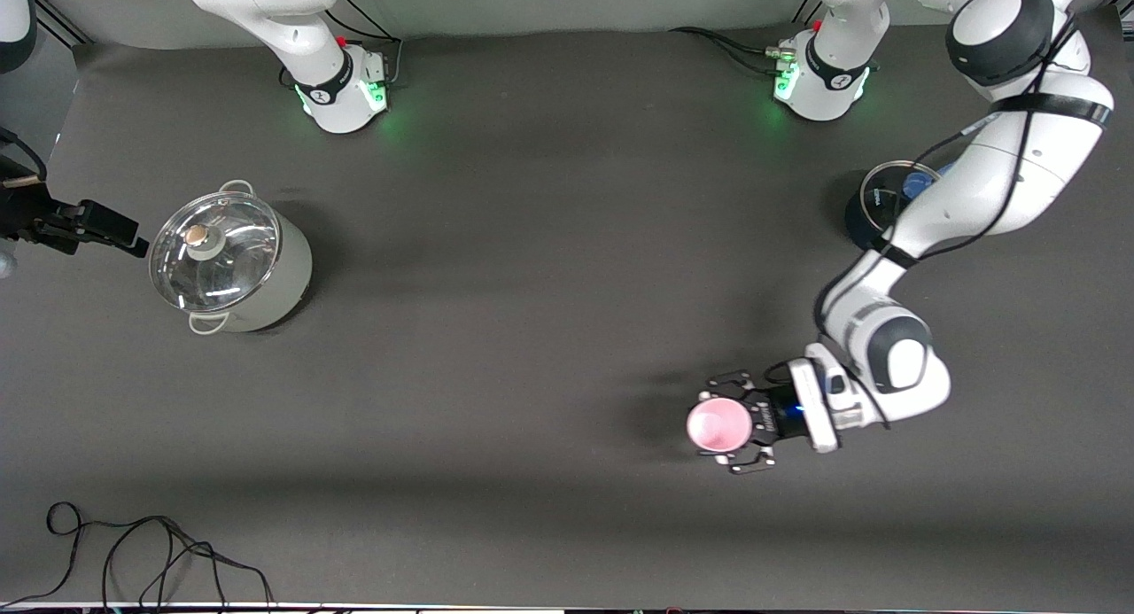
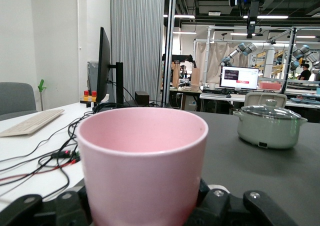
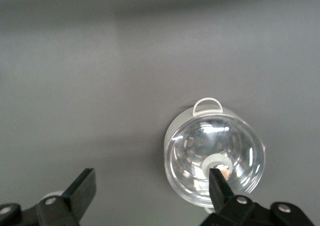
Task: Transfer pink cup from left to right arm
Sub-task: 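Close the left gripper on the pink cup and lift it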
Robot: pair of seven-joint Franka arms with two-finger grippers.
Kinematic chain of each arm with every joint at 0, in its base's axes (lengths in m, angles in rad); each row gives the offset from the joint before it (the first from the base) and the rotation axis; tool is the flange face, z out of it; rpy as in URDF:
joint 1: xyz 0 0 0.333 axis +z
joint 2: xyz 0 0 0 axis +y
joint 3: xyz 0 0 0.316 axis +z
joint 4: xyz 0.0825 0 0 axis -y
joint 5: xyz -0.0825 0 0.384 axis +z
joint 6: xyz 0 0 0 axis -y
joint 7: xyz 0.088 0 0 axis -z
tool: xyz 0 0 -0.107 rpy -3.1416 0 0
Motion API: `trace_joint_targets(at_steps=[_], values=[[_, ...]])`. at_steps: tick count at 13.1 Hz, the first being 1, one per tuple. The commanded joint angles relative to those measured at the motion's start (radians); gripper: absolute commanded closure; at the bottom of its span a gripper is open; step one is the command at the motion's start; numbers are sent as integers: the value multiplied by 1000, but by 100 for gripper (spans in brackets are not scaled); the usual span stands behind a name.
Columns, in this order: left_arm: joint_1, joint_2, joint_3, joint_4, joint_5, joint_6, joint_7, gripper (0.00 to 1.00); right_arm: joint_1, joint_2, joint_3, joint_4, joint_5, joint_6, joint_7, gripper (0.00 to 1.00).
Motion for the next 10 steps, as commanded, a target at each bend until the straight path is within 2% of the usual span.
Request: trace_joint_targets(at_steps=[1,2,3,5,8,10], values=[[-36,-16,-126,-6,-35,220,-12,100,-3,-6,4,8,-3,-5,256,0],[-58,-16,-181,-3,-37,325,-37,100,-2,-6,4,8,-3,-4,379,0],[-88,-16,-229,9,-35,434,-69,100,3,-4,4,8,-3,-4,420,0],[-185,-18,-280,75,-35,608,-120,100,6,0,7,11,-6,-4,422,0],[-367,-45,-289,190,-31,824,-202,100,9,28,13,38,-6,4,423,0],[-495,-47,-286,288,-29,944,-244,100,73,112,12,161,-12,-10,434,0]])
